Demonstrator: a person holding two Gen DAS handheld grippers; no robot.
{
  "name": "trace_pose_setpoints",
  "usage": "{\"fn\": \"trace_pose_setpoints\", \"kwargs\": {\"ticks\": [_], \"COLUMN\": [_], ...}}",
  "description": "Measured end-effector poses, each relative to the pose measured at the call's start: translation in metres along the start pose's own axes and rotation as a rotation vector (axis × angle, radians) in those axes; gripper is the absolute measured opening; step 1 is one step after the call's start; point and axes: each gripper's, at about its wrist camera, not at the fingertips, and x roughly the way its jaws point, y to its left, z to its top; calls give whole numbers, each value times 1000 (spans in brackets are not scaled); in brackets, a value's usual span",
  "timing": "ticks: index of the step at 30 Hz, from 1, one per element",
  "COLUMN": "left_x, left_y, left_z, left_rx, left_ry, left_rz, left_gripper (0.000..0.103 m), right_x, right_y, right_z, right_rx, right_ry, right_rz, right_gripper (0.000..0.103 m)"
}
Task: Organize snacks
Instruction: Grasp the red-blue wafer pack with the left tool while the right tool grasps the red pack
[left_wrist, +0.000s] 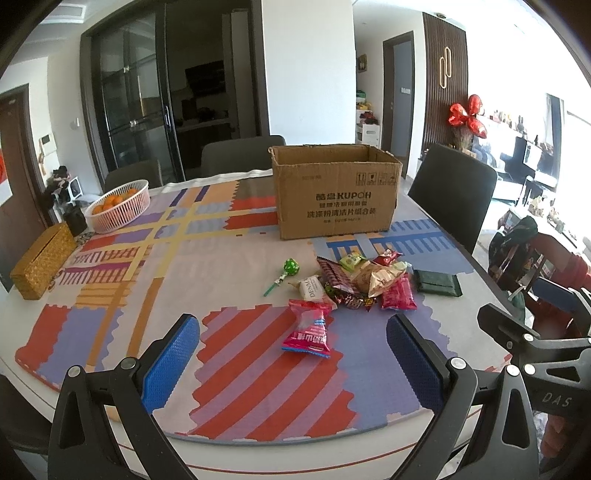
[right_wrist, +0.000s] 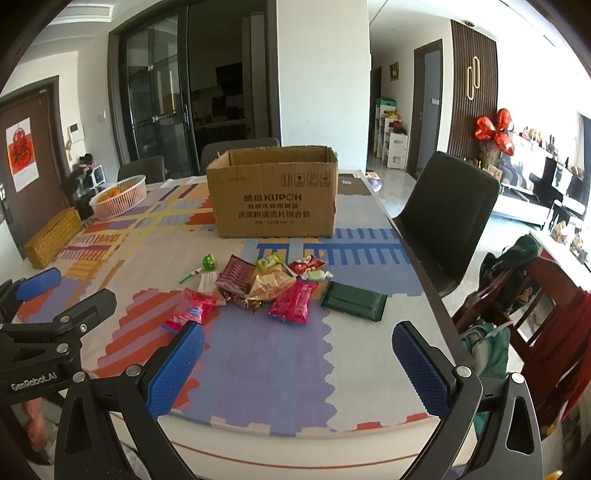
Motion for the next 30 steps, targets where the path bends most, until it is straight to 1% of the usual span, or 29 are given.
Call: {"fn": "trace_pose_setpoints", "kwargs": {"ticks": [4,6,11,14,20,22,26,30], "left_x": [11,20,50,70,106,118,136,150], "left_y": [-4,-6,-8,-7,-8,-9,-11,-10], "left_z": [1,2,4,4,-3,-6,-12,-15], "left_rx": [25,42,60,69,77,78,78,62], "left_ry": [7,15,63,94,170,199,239,271], "left_rz": [-5,7,3,8,-6,-11,-21,-30], "left_gripper": [103,103,100,98,94,92,89,82], "right_x": [9,17,46,67,110,124,148,164], "right_y": [-4,-6,-8,-9,-7,-6,-5,-4], "right_z": [2,4,9,10,7,6,6,7], "right_rx": [11,10,-10,-7,-5,-6,12,18], "right_ry": [9,18,43,78,160,181,226,249], "right_rz": [3,4,-4,1,19,21,41,41], "right_gripper": [103,103,102,102,96,92,87,82]}}
